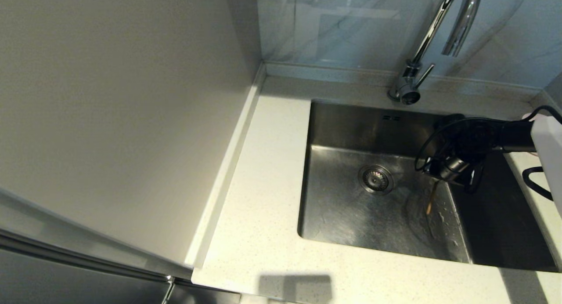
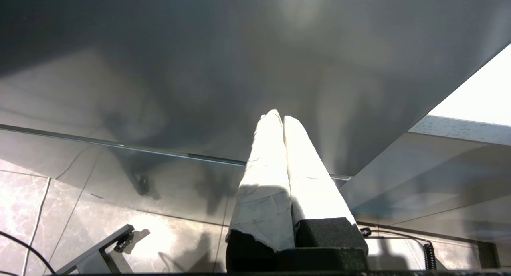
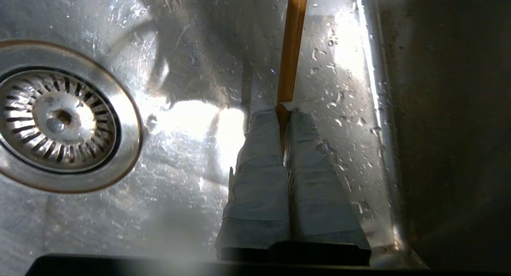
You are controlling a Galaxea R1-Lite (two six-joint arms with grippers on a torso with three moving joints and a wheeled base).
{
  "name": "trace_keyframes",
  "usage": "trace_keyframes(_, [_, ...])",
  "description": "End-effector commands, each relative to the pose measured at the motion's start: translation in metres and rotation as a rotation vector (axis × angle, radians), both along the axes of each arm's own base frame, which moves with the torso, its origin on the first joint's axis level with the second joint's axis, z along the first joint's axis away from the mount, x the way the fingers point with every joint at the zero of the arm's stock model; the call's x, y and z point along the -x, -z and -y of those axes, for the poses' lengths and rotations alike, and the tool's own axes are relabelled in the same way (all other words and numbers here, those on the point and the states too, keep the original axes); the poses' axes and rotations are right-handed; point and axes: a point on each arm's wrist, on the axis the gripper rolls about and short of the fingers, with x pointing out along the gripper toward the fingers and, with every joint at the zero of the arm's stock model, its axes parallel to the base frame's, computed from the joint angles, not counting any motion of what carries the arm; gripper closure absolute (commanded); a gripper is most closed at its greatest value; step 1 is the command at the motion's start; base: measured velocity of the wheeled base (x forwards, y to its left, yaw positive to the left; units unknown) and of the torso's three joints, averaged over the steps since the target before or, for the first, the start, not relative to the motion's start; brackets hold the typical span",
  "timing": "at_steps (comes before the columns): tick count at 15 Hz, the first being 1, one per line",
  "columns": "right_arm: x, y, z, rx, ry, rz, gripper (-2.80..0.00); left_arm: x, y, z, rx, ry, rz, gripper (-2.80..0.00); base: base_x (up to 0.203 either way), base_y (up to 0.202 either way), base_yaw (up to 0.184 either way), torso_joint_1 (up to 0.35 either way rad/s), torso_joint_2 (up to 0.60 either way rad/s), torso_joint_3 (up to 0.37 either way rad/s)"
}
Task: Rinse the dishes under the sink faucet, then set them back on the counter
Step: Place the chopsticks on the bowl
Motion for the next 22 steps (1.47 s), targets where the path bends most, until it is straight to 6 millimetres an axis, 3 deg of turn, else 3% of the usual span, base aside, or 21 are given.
trace_keyframes(1, [0.004, -0.01, 0.0, 0.002, 0.003, 0.014, 0.0, 0.0, 0.0, 0.0, 0.0, -0.001, 0.003, 0.0, 0.0, 0.0, 0.0, 0.0, 0.0, 0.0])
trace_keyframes(7, [0.01, -0.021, -0.001, 0.009, 0.004, 0.029, 0.0, 0.0, 0.0, 0.0, 0.0, -0.001, 0.003, 0.0, 0.0, 0.0, 0.0, 0.0, 0.0, 0.0])
trace_keyframes(22, [0.047, -0.091, -0.003, 0.047, 0.019, 0.133, 0.0, 0.0, 0.0, 0.0, 0.0, -0.001, 0.003, 0.0, 0.0, 0.0, 0.0, 0.0, 0.0, 0.0])
